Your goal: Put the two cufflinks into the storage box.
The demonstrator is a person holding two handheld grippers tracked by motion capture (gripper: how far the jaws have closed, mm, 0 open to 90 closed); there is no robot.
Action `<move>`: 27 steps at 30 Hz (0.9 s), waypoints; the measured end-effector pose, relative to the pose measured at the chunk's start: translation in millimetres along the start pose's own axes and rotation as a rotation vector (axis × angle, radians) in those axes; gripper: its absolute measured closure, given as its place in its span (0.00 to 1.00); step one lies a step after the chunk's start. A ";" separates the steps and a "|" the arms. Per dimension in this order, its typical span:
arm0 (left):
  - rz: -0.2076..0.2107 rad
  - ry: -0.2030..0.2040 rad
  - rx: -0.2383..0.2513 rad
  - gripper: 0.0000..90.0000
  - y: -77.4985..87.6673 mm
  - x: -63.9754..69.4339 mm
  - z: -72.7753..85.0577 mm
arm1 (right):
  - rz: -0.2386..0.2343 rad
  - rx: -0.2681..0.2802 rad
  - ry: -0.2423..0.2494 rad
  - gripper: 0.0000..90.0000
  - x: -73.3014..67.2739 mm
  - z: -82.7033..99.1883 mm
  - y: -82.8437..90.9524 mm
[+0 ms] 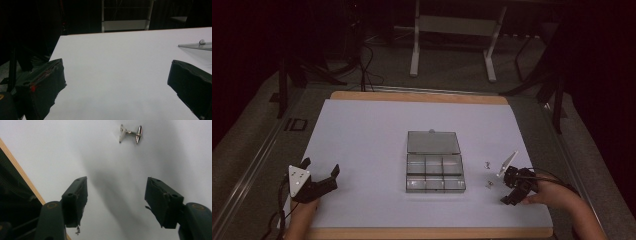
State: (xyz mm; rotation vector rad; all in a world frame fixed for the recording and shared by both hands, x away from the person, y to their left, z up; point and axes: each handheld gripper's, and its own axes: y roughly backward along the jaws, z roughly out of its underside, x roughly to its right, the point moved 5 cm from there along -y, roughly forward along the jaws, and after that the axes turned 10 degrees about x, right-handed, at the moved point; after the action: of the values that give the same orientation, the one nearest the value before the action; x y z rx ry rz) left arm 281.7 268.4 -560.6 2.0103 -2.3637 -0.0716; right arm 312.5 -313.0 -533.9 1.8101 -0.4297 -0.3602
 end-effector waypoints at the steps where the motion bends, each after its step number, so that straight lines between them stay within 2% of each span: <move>1: 0.000 0.000 0.000 0.02 0.0 0.0 0.0 | 0.001 -0.004 0.008 0.43 -0.3 -1.8 0.3; 4: 0.001 0.000 0.000 0.02 0.0 0.0 0.0 | 0.000 -0.008 0.022 0.45 -0.7 -7.5 0.0; 8: 0.003 -0.001 0.000 0.02 0.0 0.1 0.0 | 0.015 -0.022 0.005 0.46 1.4 -14.9 -4.7; 12: 0.004 -0.003 0.000 0.02 0.1 0.3 0.0 | 0.005 -0.030 0.008 0.50 0.5 -22.7 -10.3; 21: 0.004 -0.007 0.002 0.02 0.2 0.5 0.0 | 0.015 -0.024 0.040 0.71 2.0 -41.3 -15.6; 22: 0.004 -0.007 0.002 0.02 0.2 0.6 0.0 | 0.005 -0.025 0.042 0.73 1.6 -43.3 -16.6; 27: 0.006 -0.007 0.002 0.02 0.2 0.6 0.0 | -0.006 -0.056 0.053 0.82 1.0 -49.9 -21.6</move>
State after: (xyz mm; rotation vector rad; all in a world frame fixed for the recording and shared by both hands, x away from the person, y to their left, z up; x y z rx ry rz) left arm 281.4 267.9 -560.6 2.0076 -2.3744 -0.0760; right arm 338.4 -265.7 -541.2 1.7624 -0.3733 -0.3247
